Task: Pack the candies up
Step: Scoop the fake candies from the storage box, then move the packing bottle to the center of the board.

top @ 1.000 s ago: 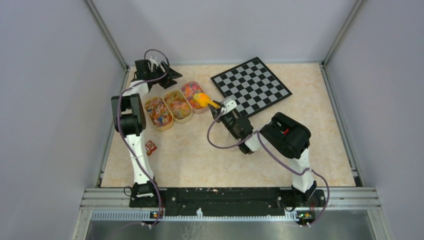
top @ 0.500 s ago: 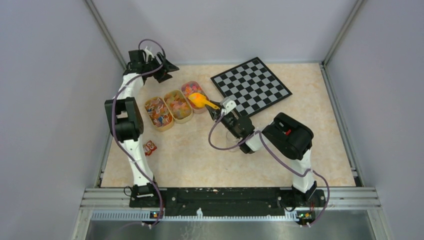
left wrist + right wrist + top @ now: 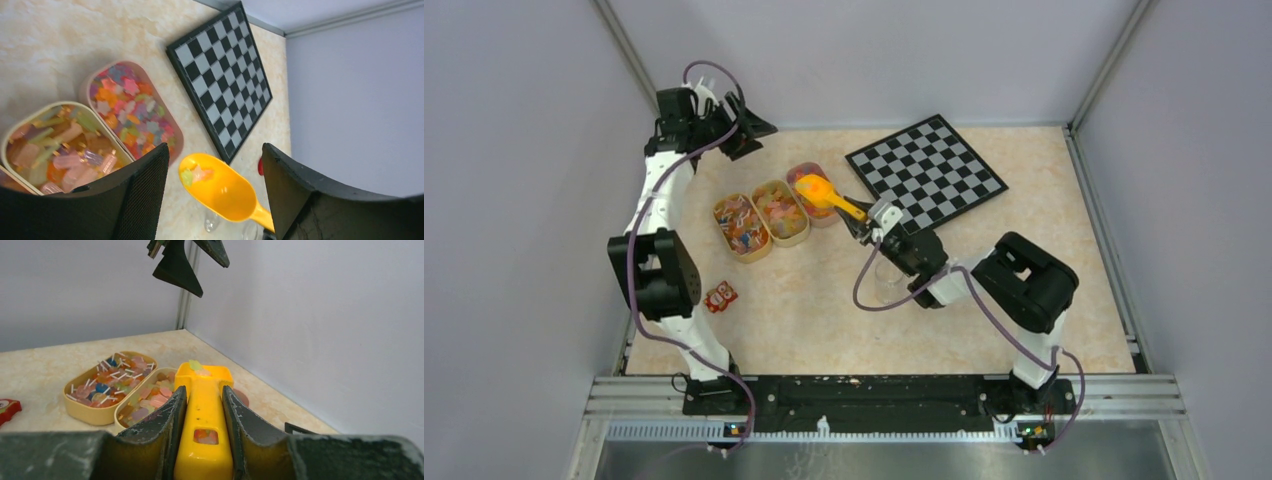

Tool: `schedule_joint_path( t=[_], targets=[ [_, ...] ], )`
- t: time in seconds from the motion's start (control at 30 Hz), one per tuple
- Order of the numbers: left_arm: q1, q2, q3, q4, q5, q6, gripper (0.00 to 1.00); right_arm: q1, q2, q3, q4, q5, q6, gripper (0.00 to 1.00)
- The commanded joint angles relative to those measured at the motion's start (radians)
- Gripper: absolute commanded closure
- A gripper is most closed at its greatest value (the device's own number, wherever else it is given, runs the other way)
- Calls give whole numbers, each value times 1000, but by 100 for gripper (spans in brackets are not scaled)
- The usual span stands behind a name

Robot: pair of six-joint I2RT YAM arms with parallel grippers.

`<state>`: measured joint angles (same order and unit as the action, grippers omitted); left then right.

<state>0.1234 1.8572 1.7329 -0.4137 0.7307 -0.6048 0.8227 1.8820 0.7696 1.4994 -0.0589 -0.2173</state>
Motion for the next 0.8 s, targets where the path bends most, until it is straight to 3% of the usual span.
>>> schedule_joint_path(
  t=[0.0,0.37,0.77],
  targets=[
    [5,-123,-127,88,124,-57,27,13,-100,-40,222,-80,-78,100],
    [5,-245,-201,77,139,-53,27,24,-303,-149,221,-46,-122,100],
    [-43,-371,-267,35,81,-9,29,24,-639,-436,212,15,-158,100]
  ],
)
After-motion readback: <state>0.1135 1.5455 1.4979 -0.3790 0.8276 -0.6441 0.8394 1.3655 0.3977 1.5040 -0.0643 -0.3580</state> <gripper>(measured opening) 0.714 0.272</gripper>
